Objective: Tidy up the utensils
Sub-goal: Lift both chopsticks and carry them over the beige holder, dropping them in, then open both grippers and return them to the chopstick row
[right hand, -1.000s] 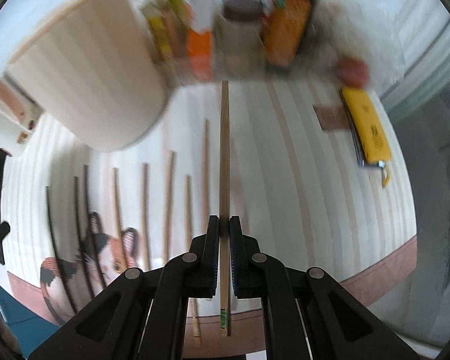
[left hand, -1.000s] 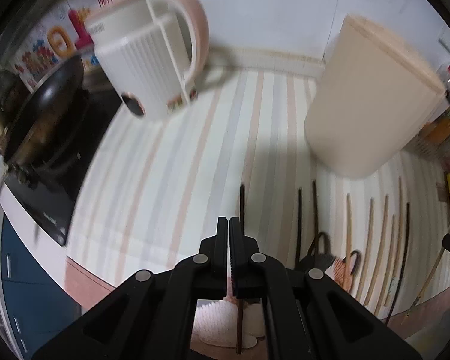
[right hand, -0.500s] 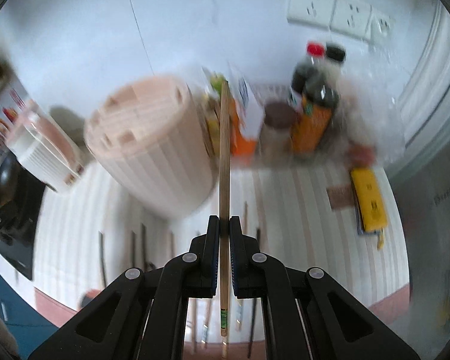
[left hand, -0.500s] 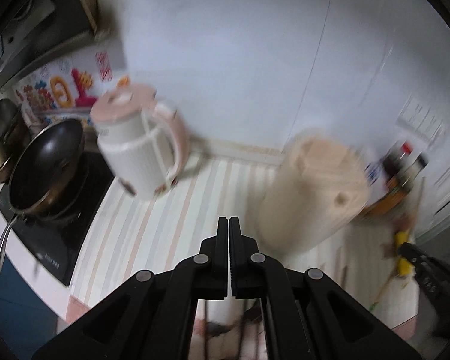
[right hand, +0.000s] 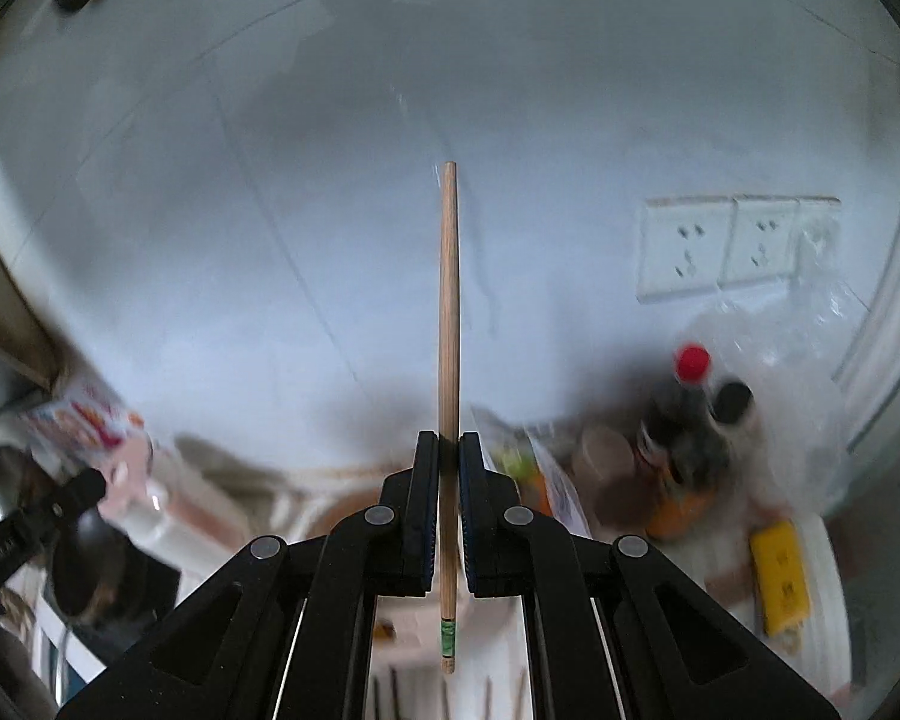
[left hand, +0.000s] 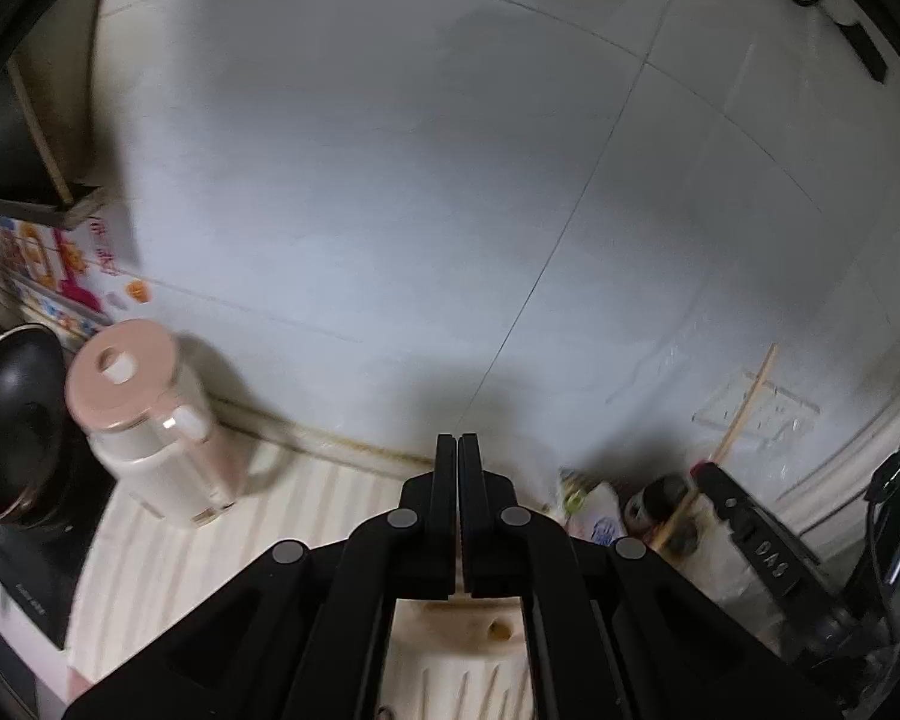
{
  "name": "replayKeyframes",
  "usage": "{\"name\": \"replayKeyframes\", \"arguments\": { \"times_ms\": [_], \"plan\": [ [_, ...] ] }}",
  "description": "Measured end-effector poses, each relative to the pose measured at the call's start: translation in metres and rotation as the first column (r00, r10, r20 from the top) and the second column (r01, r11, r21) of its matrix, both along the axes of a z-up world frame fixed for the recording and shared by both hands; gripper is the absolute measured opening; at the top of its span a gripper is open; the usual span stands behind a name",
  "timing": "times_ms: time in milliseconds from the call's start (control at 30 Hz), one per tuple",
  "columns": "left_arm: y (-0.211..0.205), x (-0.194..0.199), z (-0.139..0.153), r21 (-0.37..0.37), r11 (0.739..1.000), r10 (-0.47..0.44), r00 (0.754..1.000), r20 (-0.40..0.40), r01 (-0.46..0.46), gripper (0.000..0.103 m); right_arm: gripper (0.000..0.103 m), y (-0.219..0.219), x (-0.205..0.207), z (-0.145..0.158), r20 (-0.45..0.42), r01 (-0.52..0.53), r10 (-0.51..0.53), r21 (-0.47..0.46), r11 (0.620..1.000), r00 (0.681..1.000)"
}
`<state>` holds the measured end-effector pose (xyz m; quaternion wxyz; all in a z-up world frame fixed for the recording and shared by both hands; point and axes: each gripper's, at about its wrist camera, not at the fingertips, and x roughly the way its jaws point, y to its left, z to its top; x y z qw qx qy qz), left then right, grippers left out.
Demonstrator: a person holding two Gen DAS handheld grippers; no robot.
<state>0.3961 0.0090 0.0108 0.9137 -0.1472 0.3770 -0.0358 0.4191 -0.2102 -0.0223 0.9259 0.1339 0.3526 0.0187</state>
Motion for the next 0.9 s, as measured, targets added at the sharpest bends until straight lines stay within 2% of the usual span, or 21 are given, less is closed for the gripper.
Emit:
{"name": "replayKeyframes", "arguments": {
  "times_ms": [133,300,433,500,600,667,700,733,767,833,900],
  "plan": [
    [-0.009,0.031,-0.008,-0.033,0.999,-0.01,1.0,-0.01,0.01,0.0,0.007,0.007,0.03,-0.003,0.034,-0.009,0.008,0.019,1.0,0.999],
    [-0.016,0.061,-0.034,-0.104,0.994,-0.029,0.998,-0.05,0.024,0.0,0.007,0.022,0.056,-0.022,0.046,-0.034,0.034,0.018,0.999,0.998],
    [-0.014,0.062,-0.047,-0.127,0.991,-0.048,0.995,-0.089,0.036,0.0,0.007,0.024,0.065,-0.041,0.03,-0.05,0.05,0.029,0.998,0.998],
    [-0.007,0.046,-0.04,-0.048,0.998,-0.042,0.998,-0.052,0.04,0.0,0.007,0.018,0.062,-0.041,0.019,-0.051,0.05,0.043,0.998,0.999],
    [0.014,0.016,-0.034,0.003,1.0,-0.018,0.999,-0.034,0.018,0.002,0.007,-0.001,0.043,-0.031,0.011,-0.046,0.046,0.089,0.995,0.999],
    [0.029,-0.004,-0.041,0.045,0.999,-0.005,0.997,-0.078,0.008,0.01,0.007,-0.015,0.025,-0.023,-0.003,-0.044,0.045,0.102,0.994,0.999],
    [0.034,-0.011,-0.046,0.066,0.998,0.002,0.995,-0.096,0.004,0.028,0.007,-0.022,0.014,-0.02,-0.019,-0.046,0.049,0.107,0.993,0.999],
    [0.042,-0.022,-0.056,0.094,0.996,0.013,0.991,-0.132,-0.001,0.054,0.007,-0.027,0.007,-0.02,-0.03,-0.053,0.057,0.115,0.992,0.998],
    [0.048,-0.03,-0.064,0.104,0.995,0.018,0.989,-0.146,-0.003,0.063,0.007,-0.032,-0.006,-0.02,-0.053,-0.054,0.06,0.11,0.992,0.997],
    [0.063,-0.054,-0.093,0.121,0.992,0.048,0.98,-0.192,-0.025,0.067,0.007,-0.039,-0.027,-0.026,-0.095,-0.059,0.07,0.109,0.992,0.993],
    [0.074,-0.073,-0.133,0.131,0.991,0.061,0.956,-0.287,-0.024,0.067,0.007,-0.045,-0.044,-0.041,-0.147,-0.057,0.073,0.115,0.992,0.986]
  ]
}}
